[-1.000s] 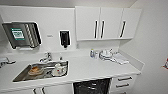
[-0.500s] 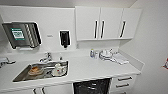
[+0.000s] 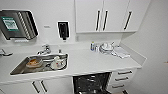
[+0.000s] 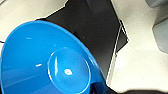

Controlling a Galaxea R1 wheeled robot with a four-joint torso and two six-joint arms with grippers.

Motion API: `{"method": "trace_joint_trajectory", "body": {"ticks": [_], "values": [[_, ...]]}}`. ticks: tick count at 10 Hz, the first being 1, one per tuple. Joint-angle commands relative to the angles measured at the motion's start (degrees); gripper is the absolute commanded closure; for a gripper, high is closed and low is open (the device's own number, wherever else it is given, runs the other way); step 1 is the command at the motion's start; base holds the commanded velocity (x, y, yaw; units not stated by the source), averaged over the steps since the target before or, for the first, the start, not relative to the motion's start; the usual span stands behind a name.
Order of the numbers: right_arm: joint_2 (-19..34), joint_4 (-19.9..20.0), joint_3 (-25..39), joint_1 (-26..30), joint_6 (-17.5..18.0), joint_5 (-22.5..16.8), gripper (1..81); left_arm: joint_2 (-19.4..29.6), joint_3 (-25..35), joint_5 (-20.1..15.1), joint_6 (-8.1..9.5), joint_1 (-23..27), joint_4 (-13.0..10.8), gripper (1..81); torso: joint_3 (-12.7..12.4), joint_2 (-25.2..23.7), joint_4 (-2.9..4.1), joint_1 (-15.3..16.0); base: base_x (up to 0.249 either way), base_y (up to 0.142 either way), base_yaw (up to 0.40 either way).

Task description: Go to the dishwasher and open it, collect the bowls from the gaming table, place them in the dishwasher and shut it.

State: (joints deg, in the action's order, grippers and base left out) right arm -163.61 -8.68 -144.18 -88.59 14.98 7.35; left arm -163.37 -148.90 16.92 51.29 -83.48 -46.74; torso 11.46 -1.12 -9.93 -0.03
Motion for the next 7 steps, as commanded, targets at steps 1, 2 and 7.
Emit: {"method": "trace_joint_trajectory", "body": {"ticks": [1,2,7], "values": [[1.51,-0.29,1.02,1.70,-0.05,-2.70,81.1,7.13,12.41,-1.79,0.92,6.26,-0.46,81.1,5.27,0.00,0.00,0.03,0.000,0.000,0.000],[1.51,-0.29,1.02,1.79,-0.13,-2.69,81.1,10.22,18.92,-3.89,1.10,7.93,-0.46,81.1,7.35,0.00,0.00,0.03,0.000,0.000,0.000],[1.59,-0.20,0.93,1.88,0.04,-2.69,81.1,20.77,44.00,-15.68,0.92,17.86,-0.72,81.1,6.43,0.06,0.00,0.10,0.000,0.000,0.000]]}}
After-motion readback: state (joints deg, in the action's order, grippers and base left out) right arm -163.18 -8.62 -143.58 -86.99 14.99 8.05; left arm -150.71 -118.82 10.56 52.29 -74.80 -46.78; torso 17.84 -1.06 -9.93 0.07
